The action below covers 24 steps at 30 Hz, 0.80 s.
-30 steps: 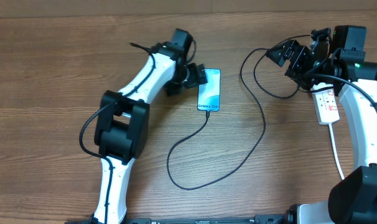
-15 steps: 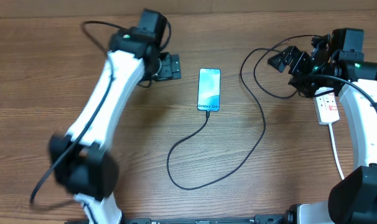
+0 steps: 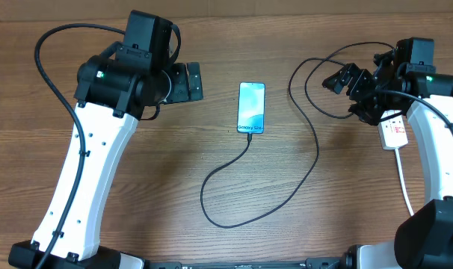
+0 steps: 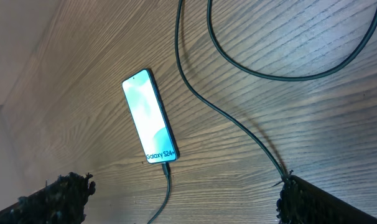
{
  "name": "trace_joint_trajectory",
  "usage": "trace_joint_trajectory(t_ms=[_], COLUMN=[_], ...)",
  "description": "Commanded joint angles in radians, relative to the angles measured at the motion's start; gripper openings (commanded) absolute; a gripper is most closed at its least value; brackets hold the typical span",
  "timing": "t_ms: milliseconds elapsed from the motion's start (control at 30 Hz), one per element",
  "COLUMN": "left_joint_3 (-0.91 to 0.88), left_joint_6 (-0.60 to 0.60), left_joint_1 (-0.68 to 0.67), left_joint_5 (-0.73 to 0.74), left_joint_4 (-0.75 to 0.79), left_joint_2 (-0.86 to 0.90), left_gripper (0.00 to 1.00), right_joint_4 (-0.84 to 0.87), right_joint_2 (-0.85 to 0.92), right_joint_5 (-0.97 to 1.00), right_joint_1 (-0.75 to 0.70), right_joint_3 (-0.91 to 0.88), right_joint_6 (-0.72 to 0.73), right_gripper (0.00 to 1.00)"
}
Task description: Plug charger to phone and switch on socket
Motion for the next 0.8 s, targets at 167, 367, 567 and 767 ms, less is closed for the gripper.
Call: trace_joint_trajectory(t_ms=[167, 367, 567, 767], left_joint_3=[0.003, 0.003, 0.003, 0.003], left_joint_6=[0.030, 0.030, 0.030, 0.030], left_joint_1=[-0.006, -0.006, -0.006, -0.006], left_joint_5=[-0.014, -0.014, -0.014, -0.014], left_joint_4=[-0.002, -0.002, -0.002, -0.002], left_joint_2=[-0.003, -0.003, -0.003, -0.003], left_gripper=[1.00, 1.00, 1.00, 1.00], right_joint_4=[-0.003, -0.020, -0.022, -0.018], right_joint_2=[-0.018, -0.018, -0.018, -0.018], right_joint_5=[0.010, 0.011, 0.011, 0.011], right_joint_1=[-0.004, -0.004, -0.004, -0.004], right_joint_3=[0.009, 0.009, 0.009, 0.009], right_joint_6=[-0.007, -0.007, -0.007, -0.007], right_gripper=[1.00, 1.00, 1.00, 1.00])
